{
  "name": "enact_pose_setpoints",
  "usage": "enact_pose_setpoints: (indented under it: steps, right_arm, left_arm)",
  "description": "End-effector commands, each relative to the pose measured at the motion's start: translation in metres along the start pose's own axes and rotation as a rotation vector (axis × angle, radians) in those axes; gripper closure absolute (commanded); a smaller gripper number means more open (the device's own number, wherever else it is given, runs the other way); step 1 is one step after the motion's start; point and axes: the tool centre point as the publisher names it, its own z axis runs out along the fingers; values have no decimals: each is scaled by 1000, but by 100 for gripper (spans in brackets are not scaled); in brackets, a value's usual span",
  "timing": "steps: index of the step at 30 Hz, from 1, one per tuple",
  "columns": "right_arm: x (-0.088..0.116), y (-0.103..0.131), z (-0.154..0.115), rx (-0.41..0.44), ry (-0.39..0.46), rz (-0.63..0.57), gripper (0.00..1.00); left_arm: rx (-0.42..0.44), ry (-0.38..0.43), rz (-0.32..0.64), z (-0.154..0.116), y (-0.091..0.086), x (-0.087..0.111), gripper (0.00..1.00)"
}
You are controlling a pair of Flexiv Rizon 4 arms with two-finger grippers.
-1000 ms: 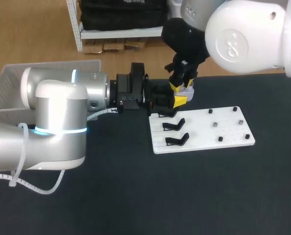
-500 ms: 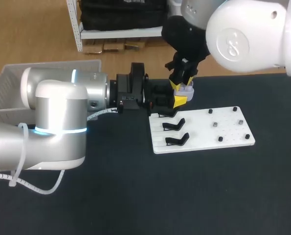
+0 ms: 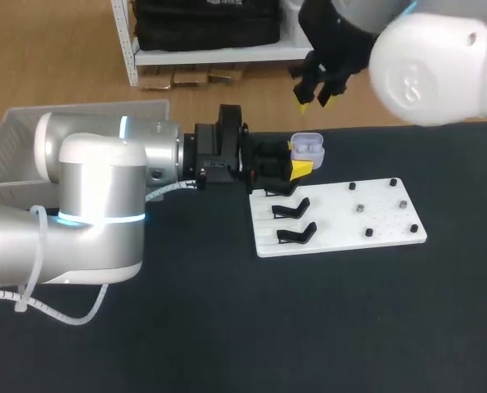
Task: Pick up each earbud case from the left stands, insert the matching earbuds, close the lid, and place the case in the box.
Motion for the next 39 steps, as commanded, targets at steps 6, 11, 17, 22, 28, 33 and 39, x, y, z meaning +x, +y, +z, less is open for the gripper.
enact_pose_setpoints:
  steps: [6, 11, 17, 22, 28, 33, 39]
  right_arm:
    - [10, -4, 21, 14, 53, 5, 65]
    - [22, -3, 14, 9, 63, 0, 65]
    - [36, 4, 11, -11, 78, -1, 65]
    - [41, 8, 10, -26, 82, 2, 65]
    - [44, 11, 10, -34, 82, 9, 65]
    - [31, -3, -12, -49, -41, 102, 60]
    - [32, -20, -32, -107, -162, 182, 0]
  left_arm:
    - [-6, -1, 0, 0, -1, 0, 100]
    - [-6, -1, 0, 0, -1, 0, 100]
    - [-6, -1, 0, 0, -1, 0, 100]
    - [-6, -1, 0, 0, -1, 0, 100]
    - [-6, -1, 0, 0, -1, 0, 100]
    - [-6, -1, 0, 0, -1, 0, 100]
    - [-91, -54, 56, -47, 13, -20, 100]
